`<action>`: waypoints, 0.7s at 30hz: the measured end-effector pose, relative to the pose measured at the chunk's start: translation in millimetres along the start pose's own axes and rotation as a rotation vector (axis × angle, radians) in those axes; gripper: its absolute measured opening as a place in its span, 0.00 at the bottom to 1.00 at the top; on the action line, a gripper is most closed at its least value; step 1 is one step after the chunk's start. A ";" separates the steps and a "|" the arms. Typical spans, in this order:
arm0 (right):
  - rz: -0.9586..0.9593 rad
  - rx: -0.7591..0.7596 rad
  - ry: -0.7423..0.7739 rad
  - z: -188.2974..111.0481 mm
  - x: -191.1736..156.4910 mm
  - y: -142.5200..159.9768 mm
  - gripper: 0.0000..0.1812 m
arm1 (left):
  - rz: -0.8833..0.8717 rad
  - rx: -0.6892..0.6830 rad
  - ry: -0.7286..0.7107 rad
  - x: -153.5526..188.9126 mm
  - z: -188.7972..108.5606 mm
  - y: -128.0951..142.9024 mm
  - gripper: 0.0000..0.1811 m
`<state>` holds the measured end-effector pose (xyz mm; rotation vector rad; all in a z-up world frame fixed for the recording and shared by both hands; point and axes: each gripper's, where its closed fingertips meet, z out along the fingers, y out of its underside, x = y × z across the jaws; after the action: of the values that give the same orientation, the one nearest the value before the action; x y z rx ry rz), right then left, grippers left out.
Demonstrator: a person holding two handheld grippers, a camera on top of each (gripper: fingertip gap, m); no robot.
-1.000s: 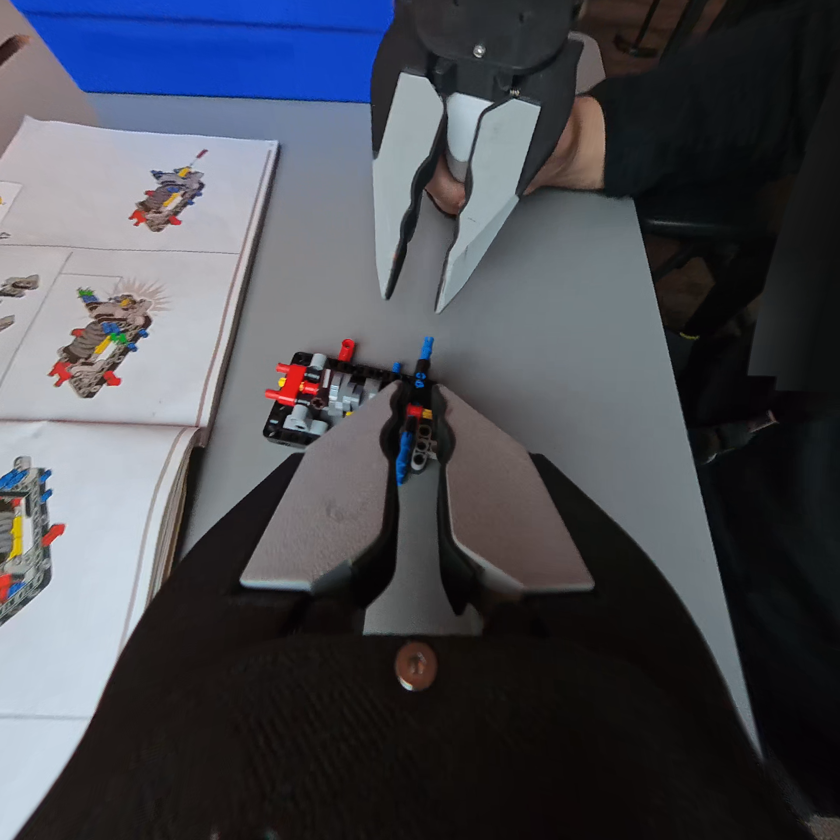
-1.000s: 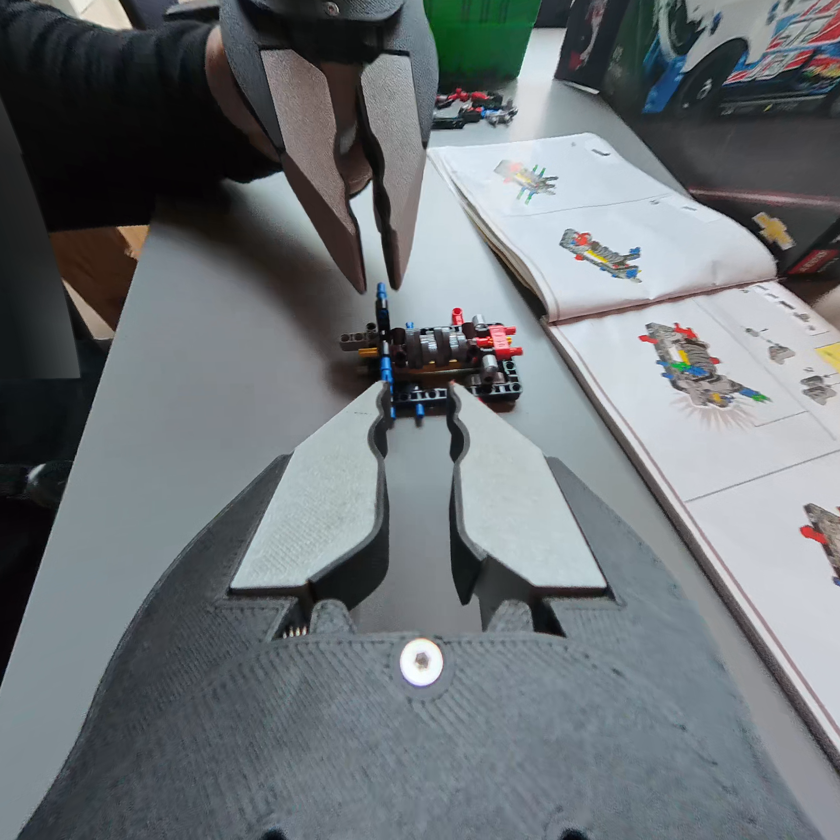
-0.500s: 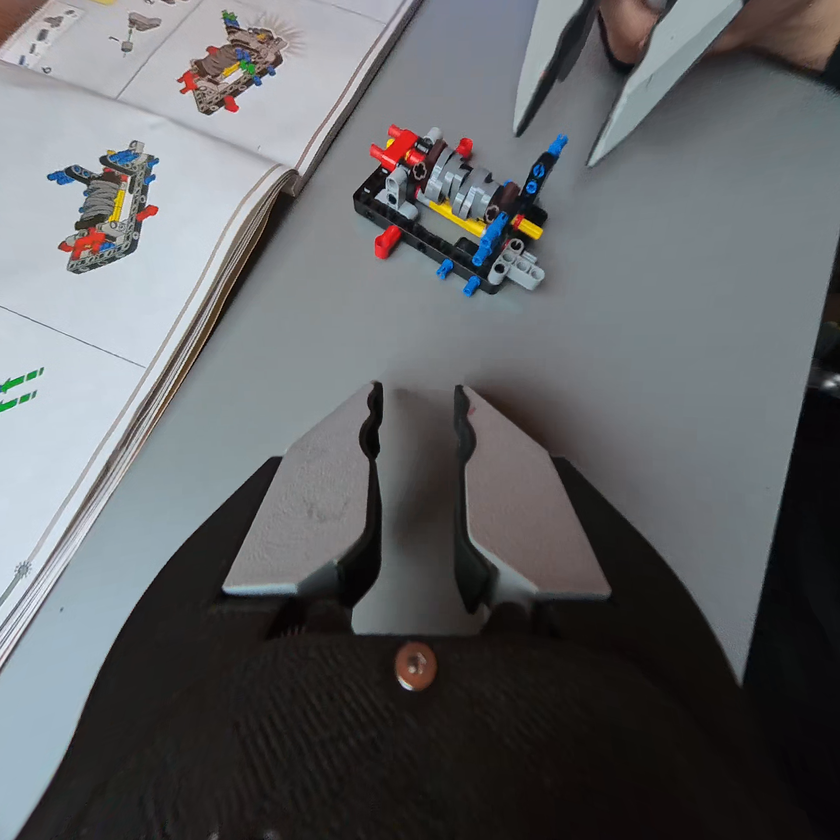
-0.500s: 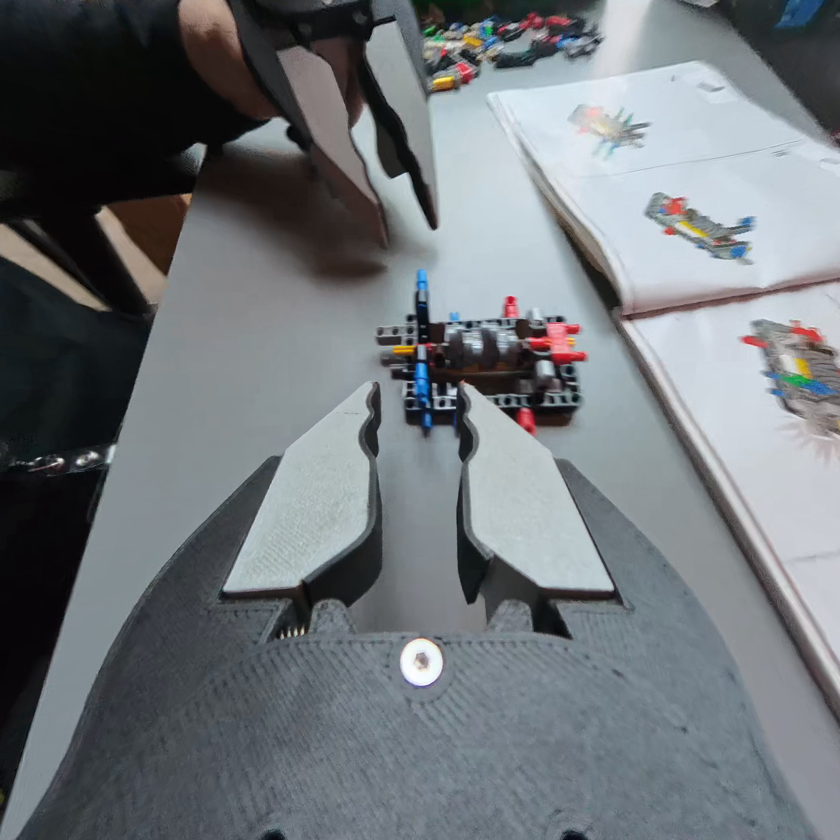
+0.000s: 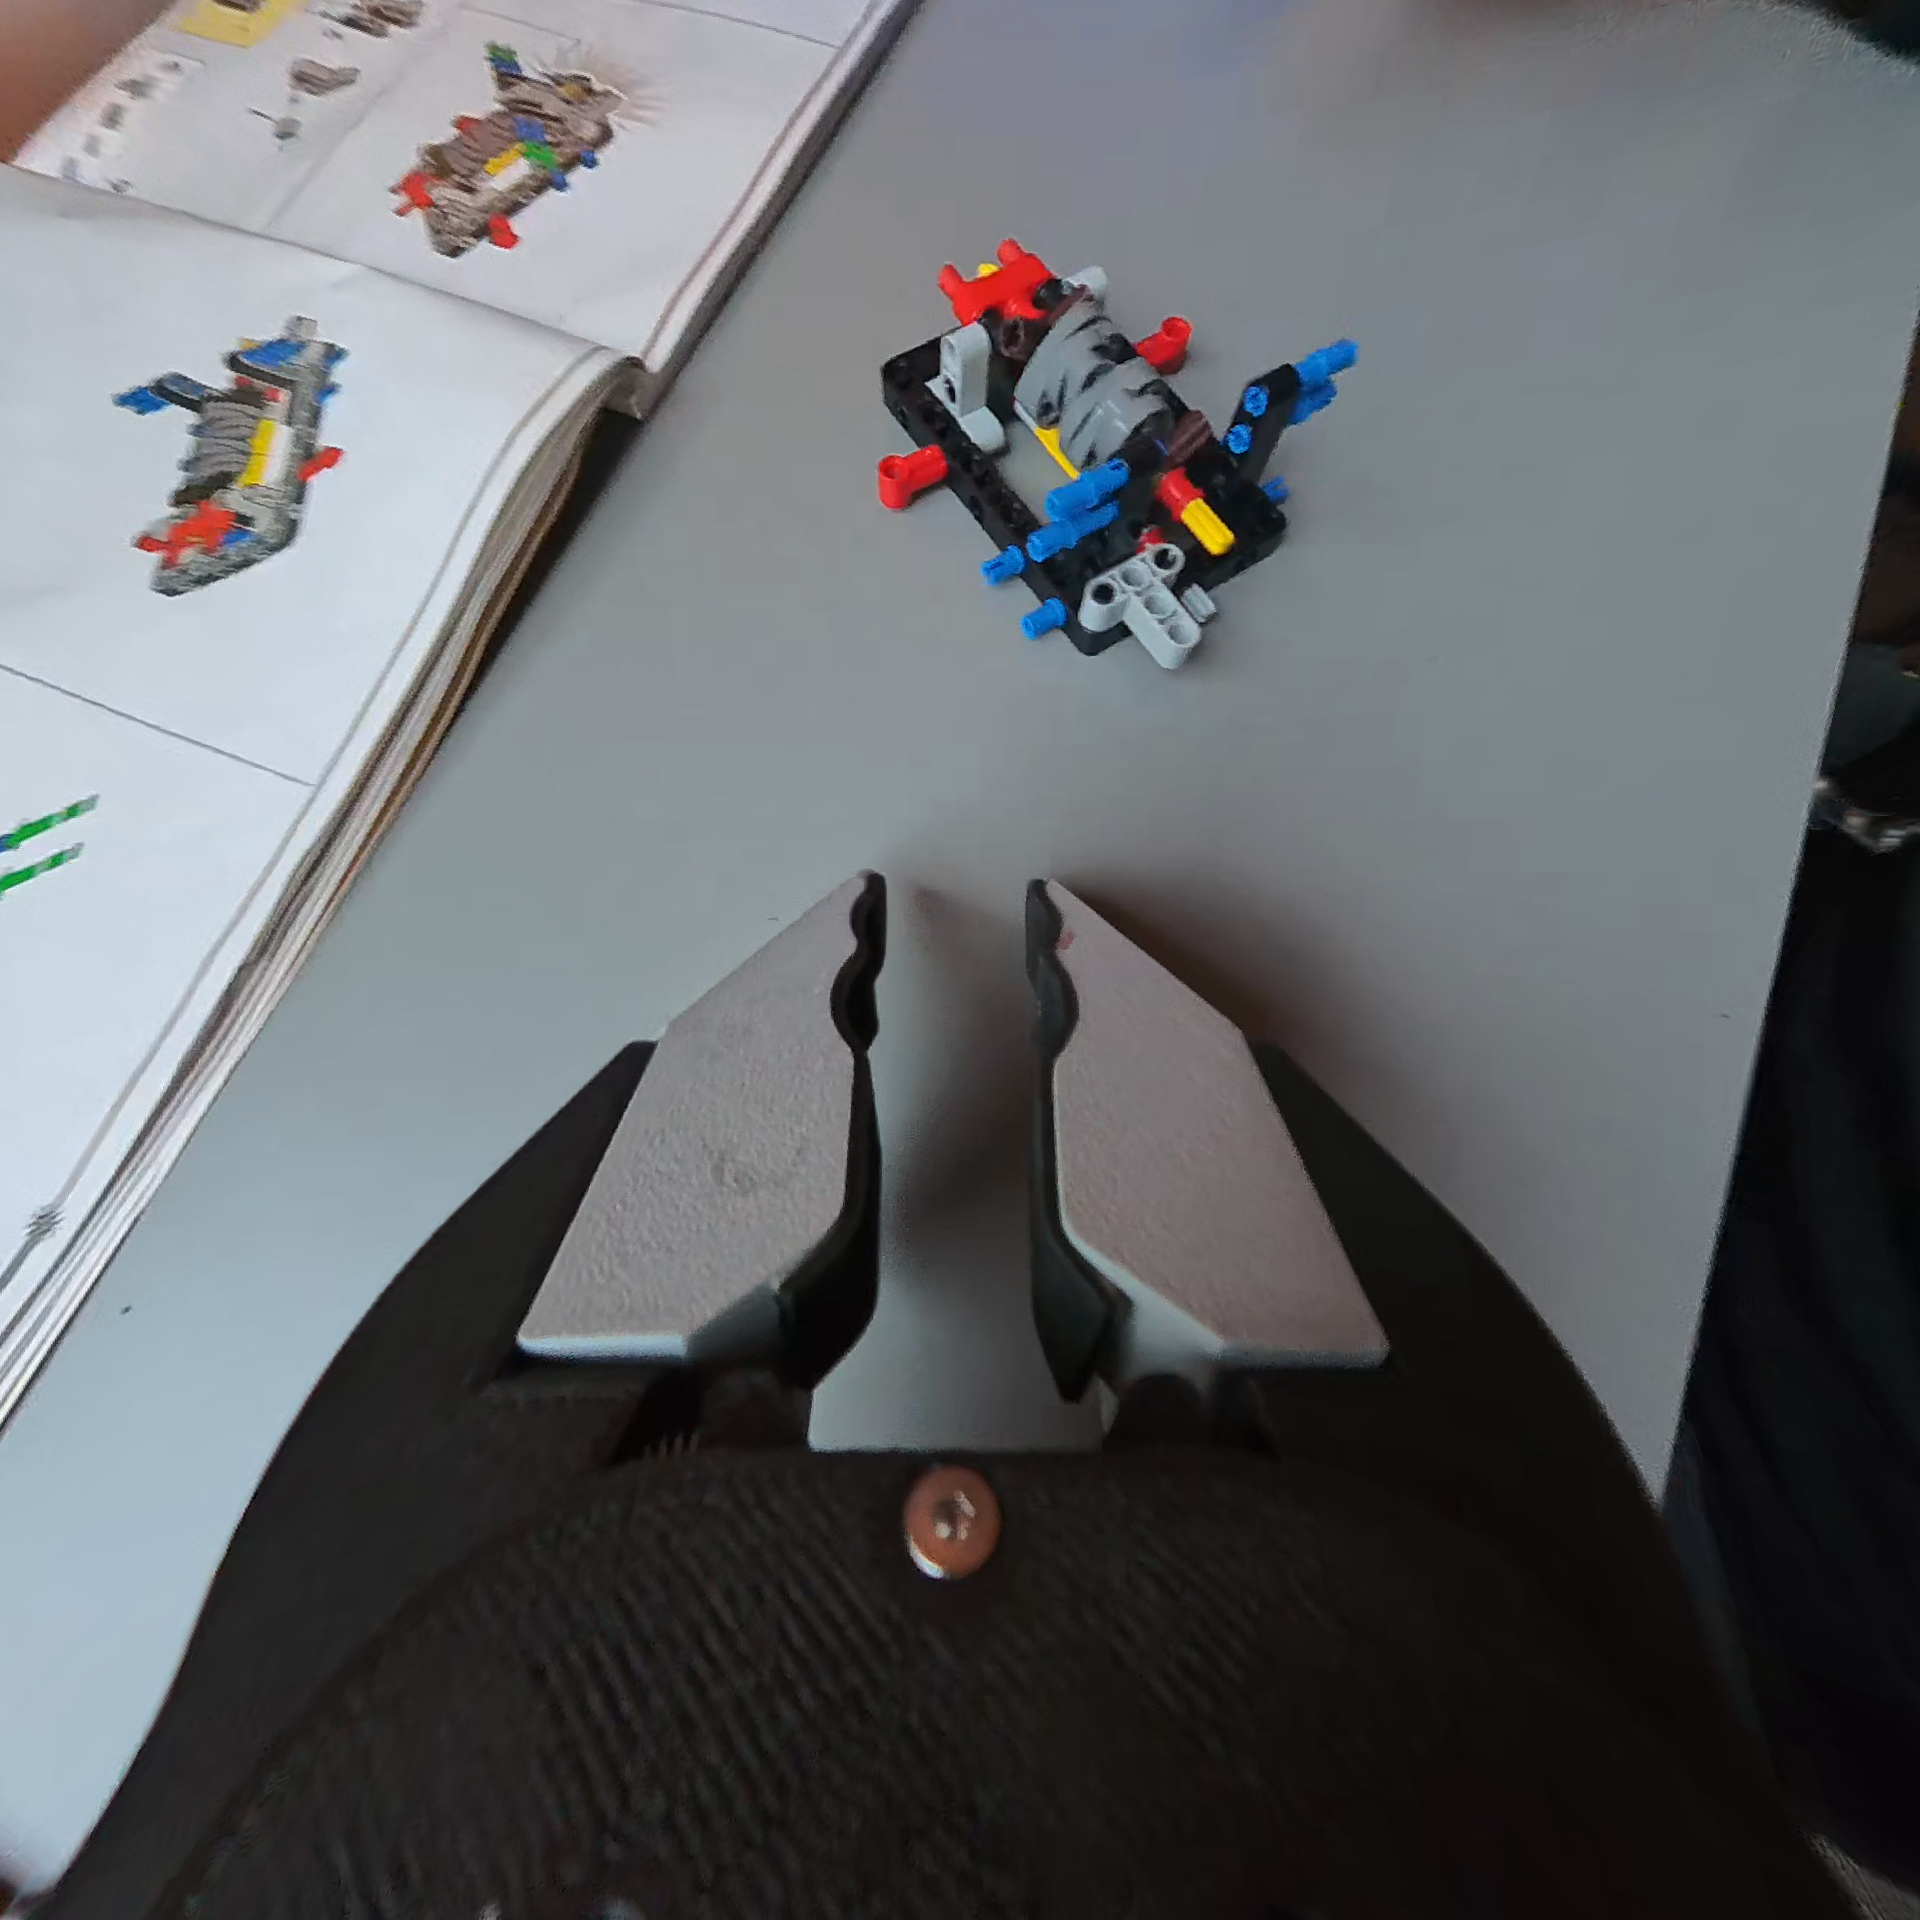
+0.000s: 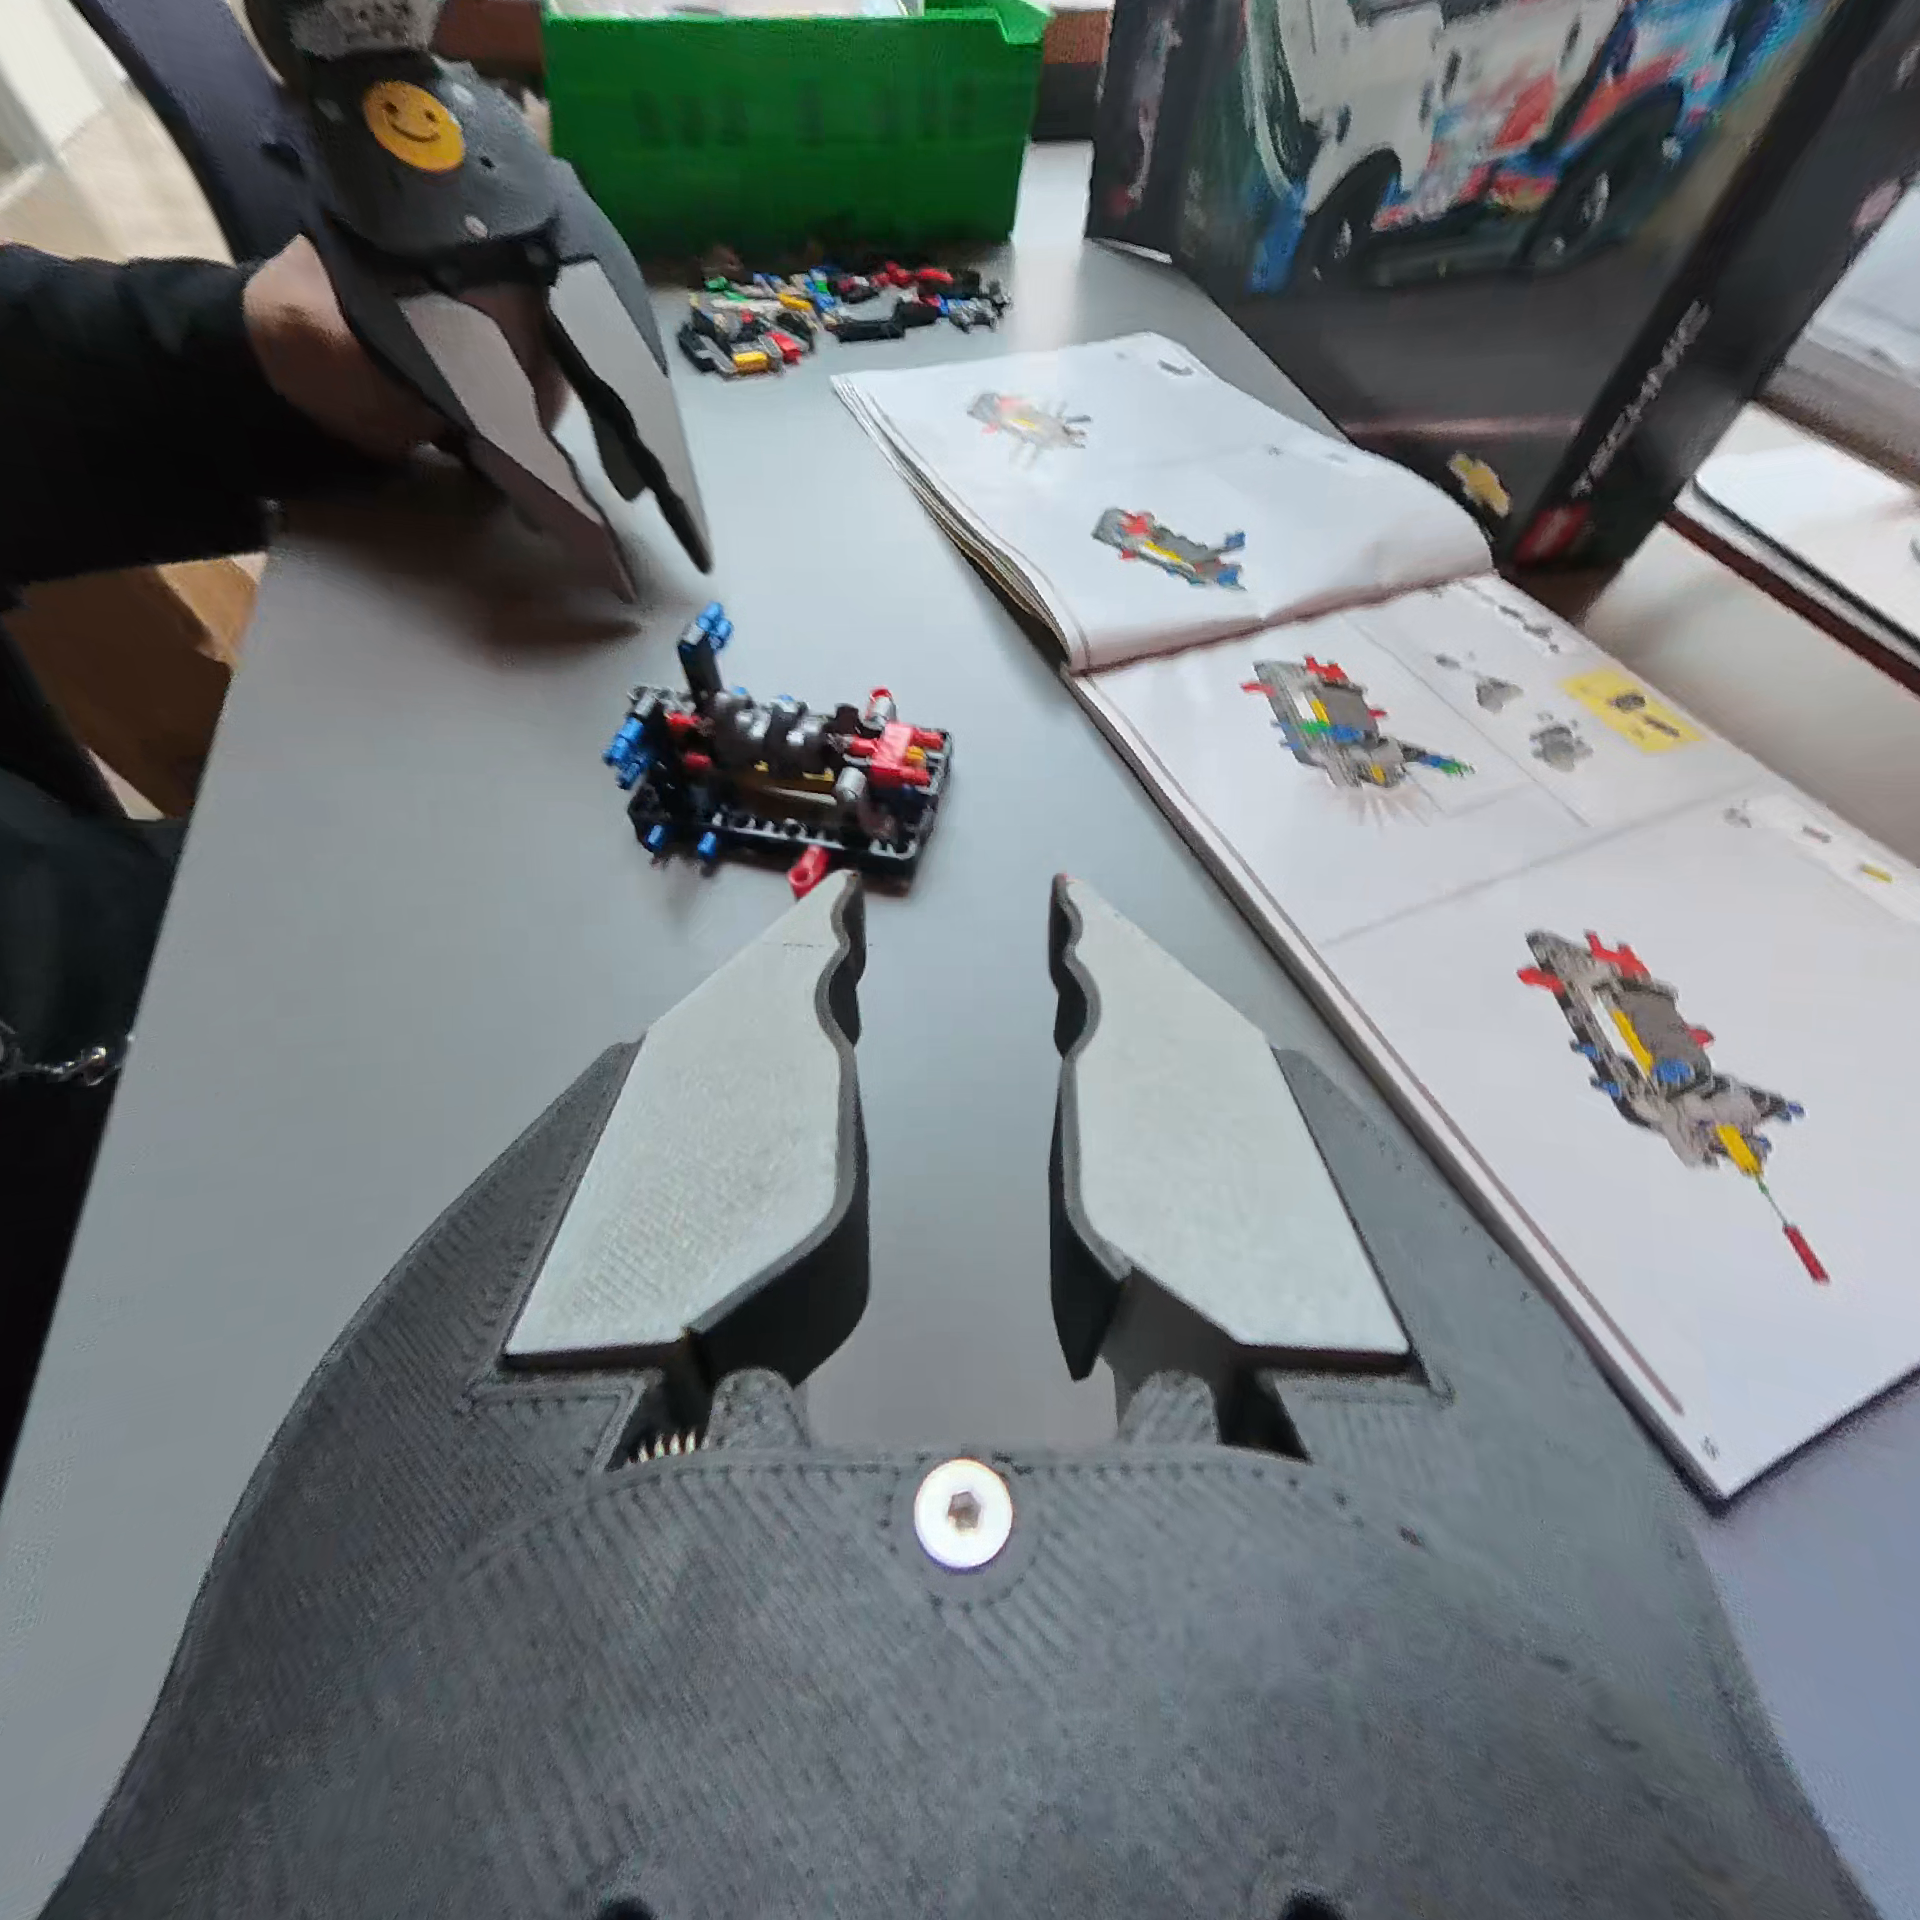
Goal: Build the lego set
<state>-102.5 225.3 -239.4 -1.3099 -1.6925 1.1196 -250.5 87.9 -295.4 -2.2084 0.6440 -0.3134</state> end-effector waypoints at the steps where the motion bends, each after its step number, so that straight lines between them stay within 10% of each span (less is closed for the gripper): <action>1: 0.015 -0.018 0.010 -0.5 4.9 5.7 0.20 | -0.006 -0.011 0.039 3.7 1.3 1.2 0.13; 5: 0.020 -0.052 0.147 2.2 37.2 14.2 0.21 | -0.022 0.013 0.099 6.7 0.4 -3.6 0.00; 21: 0.013 -0.086 -0.002 37.0 42.1 13.2 0.19 | 0.062 0.110 -0.121 -23.9 -5.4 -19.9 0.03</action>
<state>-141.1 260.1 -264.3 -1.3749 -1.7528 1.0669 -266.0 108.4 -277.1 -2.0806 0.6138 -0.1774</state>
